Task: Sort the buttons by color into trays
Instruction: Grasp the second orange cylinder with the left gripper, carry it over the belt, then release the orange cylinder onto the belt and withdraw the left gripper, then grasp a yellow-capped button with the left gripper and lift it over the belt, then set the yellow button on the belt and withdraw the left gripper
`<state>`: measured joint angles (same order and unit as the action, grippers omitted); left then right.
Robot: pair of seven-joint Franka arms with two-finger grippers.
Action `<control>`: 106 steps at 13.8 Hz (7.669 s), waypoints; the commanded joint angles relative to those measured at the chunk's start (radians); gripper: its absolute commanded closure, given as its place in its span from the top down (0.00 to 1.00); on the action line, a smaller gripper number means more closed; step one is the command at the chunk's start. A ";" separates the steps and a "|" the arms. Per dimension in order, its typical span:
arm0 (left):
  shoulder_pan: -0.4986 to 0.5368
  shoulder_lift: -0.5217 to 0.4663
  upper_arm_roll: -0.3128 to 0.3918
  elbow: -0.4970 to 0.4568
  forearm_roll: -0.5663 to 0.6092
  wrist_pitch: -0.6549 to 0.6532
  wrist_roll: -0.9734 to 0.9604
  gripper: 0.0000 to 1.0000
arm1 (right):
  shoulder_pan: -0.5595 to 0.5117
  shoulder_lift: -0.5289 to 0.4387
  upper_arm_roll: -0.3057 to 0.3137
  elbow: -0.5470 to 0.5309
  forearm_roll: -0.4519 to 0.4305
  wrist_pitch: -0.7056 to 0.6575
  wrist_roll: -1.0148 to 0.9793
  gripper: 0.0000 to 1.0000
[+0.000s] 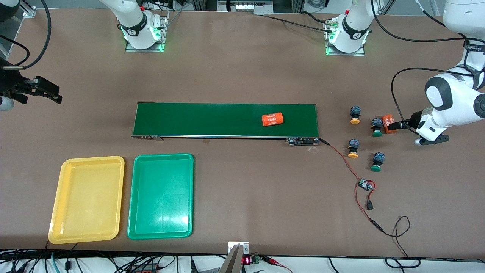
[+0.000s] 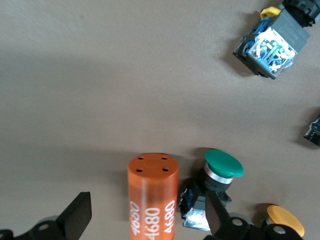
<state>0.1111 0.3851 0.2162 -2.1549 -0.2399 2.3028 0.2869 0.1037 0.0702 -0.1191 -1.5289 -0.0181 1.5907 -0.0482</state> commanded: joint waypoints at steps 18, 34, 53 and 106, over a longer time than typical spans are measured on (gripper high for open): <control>-0.010 -0.037 -0.003 0.364 -0.045 -0.665 0.092 0.13 | -0.015 -0.004 0.001 0.010 0.014 -0.014 0.007 1.00; -0.159 0.098 -0.737 0.394 0.395 -0.389 0.112 0.04 | -0.007 -0.010 -0.008 0.010 0.012 -0.035 -0.010 1.00; -0.180 -0.044 -0.513 0.322 0.385 -0.313 0.051 1.00 | -0.009 -0.007 -0.007 0.001 0.010 -0.043 -0.007 1.00; -0.212 0.021 -0.576 0.395 0.194 -0.486 -0.851 1.00 | -0.010 0.002 -0.007 0.006 0.014 -0.041 0.004 1.00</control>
<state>-0.1116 0.4214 -0.4125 -1.8248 -0.0513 1.9478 -0.5679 0.1012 0.0722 -0.1281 -1.5305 -0.0181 1.5578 -0.0489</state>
